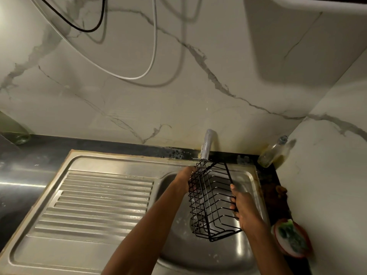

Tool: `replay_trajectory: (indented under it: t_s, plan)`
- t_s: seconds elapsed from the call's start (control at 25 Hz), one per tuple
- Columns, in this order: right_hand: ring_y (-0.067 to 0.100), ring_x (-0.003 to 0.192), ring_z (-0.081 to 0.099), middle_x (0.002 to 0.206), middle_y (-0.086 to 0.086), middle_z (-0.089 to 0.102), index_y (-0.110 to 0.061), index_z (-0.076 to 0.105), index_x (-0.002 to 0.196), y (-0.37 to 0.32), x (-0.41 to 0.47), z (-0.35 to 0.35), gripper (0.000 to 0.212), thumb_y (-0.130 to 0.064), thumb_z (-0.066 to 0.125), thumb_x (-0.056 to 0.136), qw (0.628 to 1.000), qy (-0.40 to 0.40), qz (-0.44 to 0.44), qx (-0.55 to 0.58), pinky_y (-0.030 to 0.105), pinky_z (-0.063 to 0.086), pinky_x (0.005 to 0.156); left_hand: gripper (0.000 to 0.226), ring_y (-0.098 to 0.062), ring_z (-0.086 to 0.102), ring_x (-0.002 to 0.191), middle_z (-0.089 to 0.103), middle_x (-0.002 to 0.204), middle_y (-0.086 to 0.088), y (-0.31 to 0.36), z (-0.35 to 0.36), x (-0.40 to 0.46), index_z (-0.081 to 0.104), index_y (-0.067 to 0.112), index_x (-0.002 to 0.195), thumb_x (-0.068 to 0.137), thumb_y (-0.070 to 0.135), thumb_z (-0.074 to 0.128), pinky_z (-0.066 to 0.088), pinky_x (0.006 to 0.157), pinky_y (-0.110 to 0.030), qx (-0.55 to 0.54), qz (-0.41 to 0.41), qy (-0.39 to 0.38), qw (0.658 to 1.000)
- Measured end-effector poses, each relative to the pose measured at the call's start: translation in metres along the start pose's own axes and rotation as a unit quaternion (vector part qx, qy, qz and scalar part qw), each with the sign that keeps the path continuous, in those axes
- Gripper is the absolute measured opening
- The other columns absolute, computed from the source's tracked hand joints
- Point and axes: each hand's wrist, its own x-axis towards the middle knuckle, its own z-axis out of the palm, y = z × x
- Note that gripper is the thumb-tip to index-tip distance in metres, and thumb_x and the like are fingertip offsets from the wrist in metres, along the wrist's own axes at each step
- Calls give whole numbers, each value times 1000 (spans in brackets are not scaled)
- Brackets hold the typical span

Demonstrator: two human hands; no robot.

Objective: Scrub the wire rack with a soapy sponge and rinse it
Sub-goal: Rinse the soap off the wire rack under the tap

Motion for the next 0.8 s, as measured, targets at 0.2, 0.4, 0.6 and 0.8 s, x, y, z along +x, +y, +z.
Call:
replay_trajectory:
  t_s: [0.2,0.4,0.6,0.8]
  plan:
    - [10,46,38,69,2,45,-23,50,78,-4,-3,3,30,-43,52,101,1000,24,14,10,21,27,41,59,-36,41,141,37,158,-16,-3,14,-42,40,15,152,104,50,46,39,109,-43,101,94,-36,990]
    - [9,37,41,71,3,53,-16,51,76,-22,-12,15,39,-45,48,102,992,15,78,94,23,28,47,75,-28,9,158,7,172,-6,-9,22,-64,10,24,165,104,64,28,12,125,-51,224,162,-114,954]
    - [8,30,43,60,7,65,-4,59,88,-41,-11,25,28,-25,49,105,980,-53,78,176,17,32,33,67,-18,62,124,70,127,1,-6,10,-81,69,22,129,97,73,39,39,113,-39,144,113,-167,969]
    - [29,90,72,103,14,76,-6,71,112,-40,-29,38,45,-46,63,94,970,-201,-7,138,38,54,78,60,-22,65,89,69,97,-12,-9,9,-77,72,11,94,102,63,42,51,78,-34,50,-26,-76,996]
